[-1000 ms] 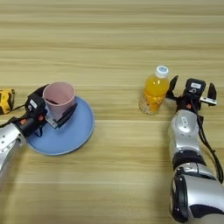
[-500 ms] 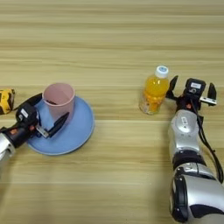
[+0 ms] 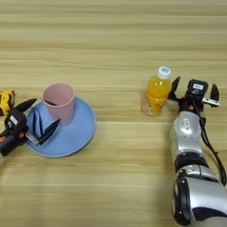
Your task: Move the objects on the table
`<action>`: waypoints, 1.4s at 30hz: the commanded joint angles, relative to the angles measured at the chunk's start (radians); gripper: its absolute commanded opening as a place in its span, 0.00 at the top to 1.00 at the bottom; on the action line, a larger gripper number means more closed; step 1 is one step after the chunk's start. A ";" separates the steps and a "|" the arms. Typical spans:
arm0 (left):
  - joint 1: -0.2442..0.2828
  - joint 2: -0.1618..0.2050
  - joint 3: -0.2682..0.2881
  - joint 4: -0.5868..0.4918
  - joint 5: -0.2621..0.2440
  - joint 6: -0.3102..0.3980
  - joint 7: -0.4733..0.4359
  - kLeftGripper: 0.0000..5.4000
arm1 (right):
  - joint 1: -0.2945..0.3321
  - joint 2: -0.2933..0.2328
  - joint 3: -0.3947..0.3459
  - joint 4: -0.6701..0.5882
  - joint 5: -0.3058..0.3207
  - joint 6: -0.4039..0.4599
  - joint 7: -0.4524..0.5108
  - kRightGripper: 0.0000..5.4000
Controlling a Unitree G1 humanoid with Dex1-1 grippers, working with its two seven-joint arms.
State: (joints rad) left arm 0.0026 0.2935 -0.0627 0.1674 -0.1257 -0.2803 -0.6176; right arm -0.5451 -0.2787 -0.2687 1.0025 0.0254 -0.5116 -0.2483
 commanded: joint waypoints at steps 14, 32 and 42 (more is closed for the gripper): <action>-0.060 0.030 0.094 0.093 0.000 -0.012 0.068 0.00 | -0.035 -0.001 0.004 0.024 -0.002 -0.009 -0.007 0.00; -0.280 -0.033 0.211 0.469 0.061 -0.094 0.412 0.00 | -0.032 -0.009 -0.002 0.030 0.005 -0.014 0.006 0.00; -0.304 -0.016 0.234 0.552 0.063 -0.099 0.465 0.00 | -0.034 -0.007 -0.002 0.032 0.003 -0.015 0.007 0.00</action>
State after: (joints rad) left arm -0.2886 0.2608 0.1699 0.6996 -0.0739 -0.3808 -0.1587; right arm -0.5626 -0.2803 -0.2704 1.0271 0.0243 -0.5202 -0.2440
